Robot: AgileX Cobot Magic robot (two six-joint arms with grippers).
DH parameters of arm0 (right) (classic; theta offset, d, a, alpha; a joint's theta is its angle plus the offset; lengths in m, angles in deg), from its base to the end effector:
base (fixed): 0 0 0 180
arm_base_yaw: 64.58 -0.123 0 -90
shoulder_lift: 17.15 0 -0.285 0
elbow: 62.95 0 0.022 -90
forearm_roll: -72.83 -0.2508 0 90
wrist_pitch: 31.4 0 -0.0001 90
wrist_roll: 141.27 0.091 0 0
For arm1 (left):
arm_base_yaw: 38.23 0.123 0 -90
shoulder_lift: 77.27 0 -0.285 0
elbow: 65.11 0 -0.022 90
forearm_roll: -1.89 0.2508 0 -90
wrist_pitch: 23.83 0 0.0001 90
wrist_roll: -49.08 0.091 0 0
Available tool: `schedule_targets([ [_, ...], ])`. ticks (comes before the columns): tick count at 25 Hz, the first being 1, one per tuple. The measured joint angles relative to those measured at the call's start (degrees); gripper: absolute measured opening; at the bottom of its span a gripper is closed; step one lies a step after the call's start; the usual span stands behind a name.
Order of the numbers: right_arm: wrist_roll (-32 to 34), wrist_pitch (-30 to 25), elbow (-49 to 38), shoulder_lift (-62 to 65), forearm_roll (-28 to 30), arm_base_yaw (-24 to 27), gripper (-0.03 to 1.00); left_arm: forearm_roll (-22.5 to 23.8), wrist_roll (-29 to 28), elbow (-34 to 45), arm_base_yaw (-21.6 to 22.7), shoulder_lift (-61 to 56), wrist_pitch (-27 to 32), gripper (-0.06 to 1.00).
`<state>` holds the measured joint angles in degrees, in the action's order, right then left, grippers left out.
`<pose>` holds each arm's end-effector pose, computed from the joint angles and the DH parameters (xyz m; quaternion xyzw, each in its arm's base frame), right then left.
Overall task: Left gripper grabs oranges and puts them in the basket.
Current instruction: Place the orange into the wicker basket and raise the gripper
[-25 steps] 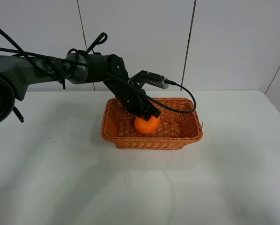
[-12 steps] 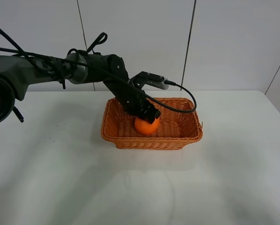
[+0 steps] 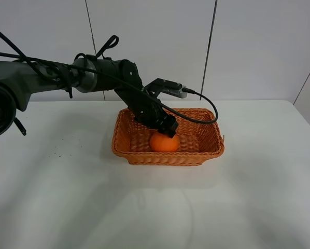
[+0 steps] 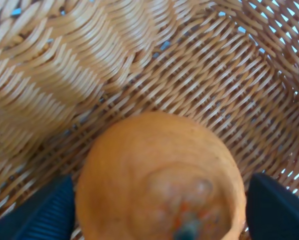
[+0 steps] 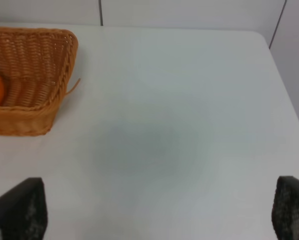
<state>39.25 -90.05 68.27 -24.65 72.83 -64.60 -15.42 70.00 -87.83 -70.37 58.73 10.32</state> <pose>-0.0037 0.0000 0.2793 0.0037 0.8431 0.0025 0.5378 0.4101 -0.2756 0.1675 0.3381 0.8918 -0.1426 0.2646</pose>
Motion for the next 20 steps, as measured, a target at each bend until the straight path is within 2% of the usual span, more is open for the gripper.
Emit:
schedule_targets([
  [16, 0.0, 0.0, 0.0, 0.0, 0.0, 0.0, 0.69, 0.25, 0.0, 0.0, 0.0, -2.59, 0.76, 0.82],
  [20, 0.0, 0.0, 0.0, 0.0, 0.0, 0.0, 0.69, 2.22, 0.0, 0.0, 0.0, -5.78, 1.91, 0.82],
])
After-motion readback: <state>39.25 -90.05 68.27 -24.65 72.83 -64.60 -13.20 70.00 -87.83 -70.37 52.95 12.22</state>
